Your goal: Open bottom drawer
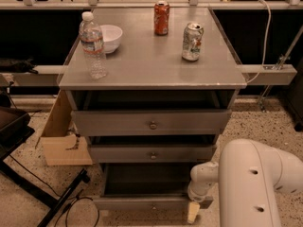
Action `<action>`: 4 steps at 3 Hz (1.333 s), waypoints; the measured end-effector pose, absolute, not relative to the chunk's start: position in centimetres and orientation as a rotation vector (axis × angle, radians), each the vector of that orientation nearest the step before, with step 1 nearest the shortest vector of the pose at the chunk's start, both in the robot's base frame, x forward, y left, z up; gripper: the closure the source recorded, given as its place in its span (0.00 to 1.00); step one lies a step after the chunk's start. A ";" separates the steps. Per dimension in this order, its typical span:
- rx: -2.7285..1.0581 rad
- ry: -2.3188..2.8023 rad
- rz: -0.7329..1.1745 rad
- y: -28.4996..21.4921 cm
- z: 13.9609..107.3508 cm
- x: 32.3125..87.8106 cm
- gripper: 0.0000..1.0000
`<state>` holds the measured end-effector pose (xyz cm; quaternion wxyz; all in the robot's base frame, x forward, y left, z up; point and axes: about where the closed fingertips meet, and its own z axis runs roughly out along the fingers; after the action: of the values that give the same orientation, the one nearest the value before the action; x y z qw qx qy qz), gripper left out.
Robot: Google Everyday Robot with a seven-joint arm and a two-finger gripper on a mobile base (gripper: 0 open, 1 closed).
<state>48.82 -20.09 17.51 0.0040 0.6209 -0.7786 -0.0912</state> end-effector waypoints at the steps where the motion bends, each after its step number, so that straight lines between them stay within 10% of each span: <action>1: 1.946 -2.440 -0.286 -20.1 17.5 48.8 0.00; 4: 1.955 -2.483 -0.231 -21.0 20.6 51.4 0.00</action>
Offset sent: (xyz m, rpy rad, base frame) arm 0.0737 -0.0047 0.1120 -0.0492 -0.2185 0.0191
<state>51.43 -20.96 20.55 -0.0136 0.6170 -0.7835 -0.0727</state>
